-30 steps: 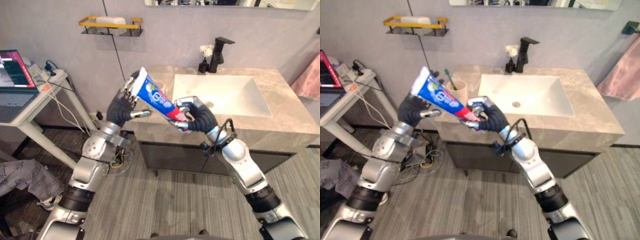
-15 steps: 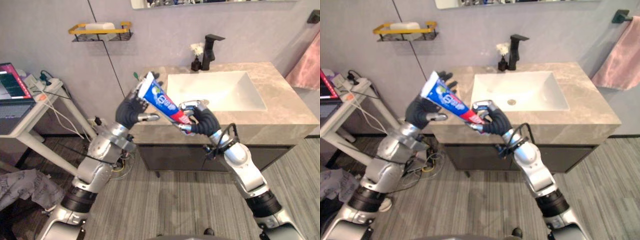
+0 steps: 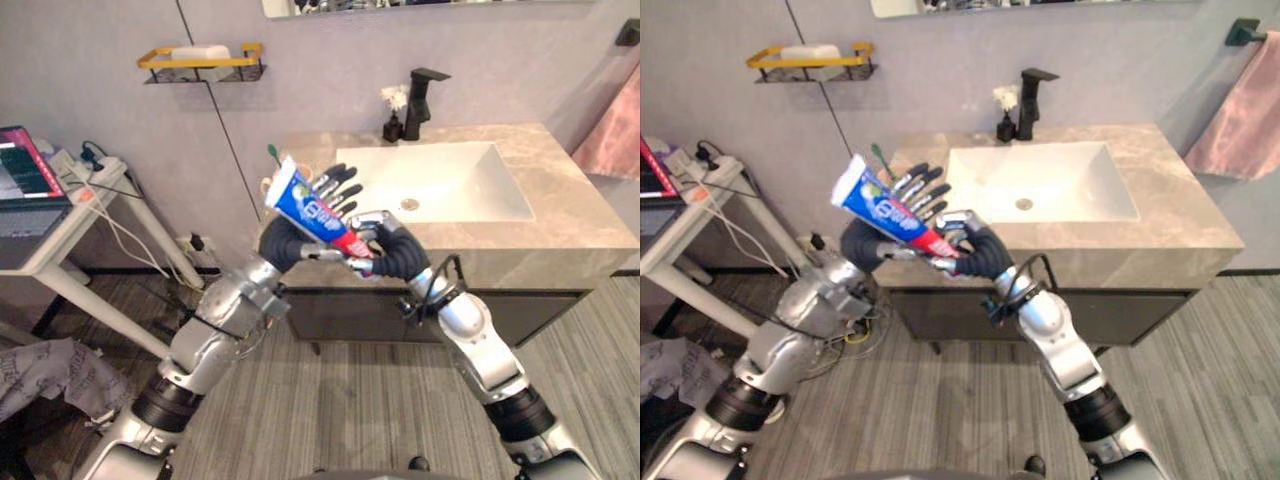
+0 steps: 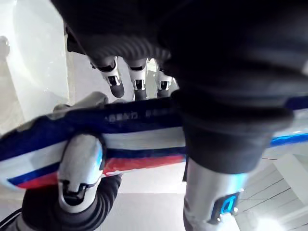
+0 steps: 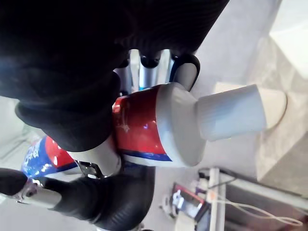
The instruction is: Organize washtable
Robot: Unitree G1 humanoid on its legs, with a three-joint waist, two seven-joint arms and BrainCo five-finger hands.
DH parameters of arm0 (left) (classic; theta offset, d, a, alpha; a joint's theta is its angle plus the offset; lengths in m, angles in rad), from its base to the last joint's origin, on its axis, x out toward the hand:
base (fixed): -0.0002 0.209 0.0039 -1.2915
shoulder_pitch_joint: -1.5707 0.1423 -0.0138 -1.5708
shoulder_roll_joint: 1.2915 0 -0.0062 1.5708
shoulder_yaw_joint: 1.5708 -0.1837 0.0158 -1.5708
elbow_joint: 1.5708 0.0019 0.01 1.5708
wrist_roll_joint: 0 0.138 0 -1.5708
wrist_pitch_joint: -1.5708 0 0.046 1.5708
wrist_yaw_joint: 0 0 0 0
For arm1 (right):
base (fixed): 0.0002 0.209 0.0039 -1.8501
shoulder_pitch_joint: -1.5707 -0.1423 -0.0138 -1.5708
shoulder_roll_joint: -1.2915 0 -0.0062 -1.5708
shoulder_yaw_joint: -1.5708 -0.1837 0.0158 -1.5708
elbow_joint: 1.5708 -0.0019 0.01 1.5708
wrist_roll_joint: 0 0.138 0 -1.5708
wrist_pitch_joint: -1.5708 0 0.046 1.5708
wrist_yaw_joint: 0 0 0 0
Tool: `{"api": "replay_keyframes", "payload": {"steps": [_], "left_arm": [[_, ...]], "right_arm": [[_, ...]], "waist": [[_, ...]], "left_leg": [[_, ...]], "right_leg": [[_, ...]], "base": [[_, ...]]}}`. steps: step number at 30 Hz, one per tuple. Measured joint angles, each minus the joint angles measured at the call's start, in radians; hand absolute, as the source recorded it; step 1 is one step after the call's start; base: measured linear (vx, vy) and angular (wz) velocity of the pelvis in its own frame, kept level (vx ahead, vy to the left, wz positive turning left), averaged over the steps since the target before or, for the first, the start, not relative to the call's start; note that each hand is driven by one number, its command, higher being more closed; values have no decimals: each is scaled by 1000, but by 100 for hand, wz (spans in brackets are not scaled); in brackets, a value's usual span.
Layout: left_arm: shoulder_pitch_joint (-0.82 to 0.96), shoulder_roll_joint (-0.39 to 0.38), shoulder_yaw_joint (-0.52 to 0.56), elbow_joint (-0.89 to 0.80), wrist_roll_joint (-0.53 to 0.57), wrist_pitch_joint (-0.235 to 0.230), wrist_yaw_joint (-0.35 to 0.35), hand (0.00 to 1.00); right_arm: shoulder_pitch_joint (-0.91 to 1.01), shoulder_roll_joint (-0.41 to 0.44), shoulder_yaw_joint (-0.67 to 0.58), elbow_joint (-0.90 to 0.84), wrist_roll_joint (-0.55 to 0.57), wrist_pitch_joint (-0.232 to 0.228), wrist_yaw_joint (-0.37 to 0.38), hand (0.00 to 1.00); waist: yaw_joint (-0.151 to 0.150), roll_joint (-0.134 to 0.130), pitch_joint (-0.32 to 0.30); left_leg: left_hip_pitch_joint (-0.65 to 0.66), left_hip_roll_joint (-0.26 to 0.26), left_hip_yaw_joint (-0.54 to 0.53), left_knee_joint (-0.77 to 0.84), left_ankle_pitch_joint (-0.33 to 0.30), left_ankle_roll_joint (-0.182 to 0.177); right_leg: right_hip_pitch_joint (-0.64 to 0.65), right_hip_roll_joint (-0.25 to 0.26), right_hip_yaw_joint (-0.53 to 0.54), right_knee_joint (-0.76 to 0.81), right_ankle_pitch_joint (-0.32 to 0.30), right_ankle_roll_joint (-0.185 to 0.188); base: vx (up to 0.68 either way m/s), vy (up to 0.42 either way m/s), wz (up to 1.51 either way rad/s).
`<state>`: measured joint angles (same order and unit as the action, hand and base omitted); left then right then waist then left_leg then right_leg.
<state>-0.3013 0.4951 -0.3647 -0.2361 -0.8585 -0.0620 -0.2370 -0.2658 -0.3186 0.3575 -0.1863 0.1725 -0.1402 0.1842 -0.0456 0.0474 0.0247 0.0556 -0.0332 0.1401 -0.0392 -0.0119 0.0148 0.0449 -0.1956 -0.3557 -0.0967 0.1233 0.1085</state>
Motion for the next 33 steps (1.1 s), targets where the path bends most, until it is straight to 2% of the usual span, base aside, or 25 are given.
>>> {"api": "replay_keyframes", "payload": {"steps": [7,18,19,33], "left_arm": [[-1,0,-11,0,-6,9,0,0],[-2,0,-17,0,-5,15,0,0],[-2,0,-16,0,-5,15,0,100],[-7,-33,27,-12,-6,15,-1,100]], "right_arm": [[39,18,8,8,-10,12,17,100],[110,18,13,48,-40,9,20,100],[122,18,13,48,-47,9,20,100],[173,28,-35,86,-85,30,20,100]], "waist": [[-2,0,0],[-22,0,0],[-23,0,0],[-26,-1,0]], "left_leg": [[0,-1,-1,0,0,0],[0,-1,-2,0,0,0],[0,-1,-2,0,0,0],[2,0,0,0,0,0]], "right_leg": [[0,-1,-1,0,0,0],[1,-1,-3,0,0,0],[1,-1,-2,0,0,0],[2,0,0,0,0,0]], "base": [[0,0,0],[0,0,0],[0,0,0],[0,0,0]]}}
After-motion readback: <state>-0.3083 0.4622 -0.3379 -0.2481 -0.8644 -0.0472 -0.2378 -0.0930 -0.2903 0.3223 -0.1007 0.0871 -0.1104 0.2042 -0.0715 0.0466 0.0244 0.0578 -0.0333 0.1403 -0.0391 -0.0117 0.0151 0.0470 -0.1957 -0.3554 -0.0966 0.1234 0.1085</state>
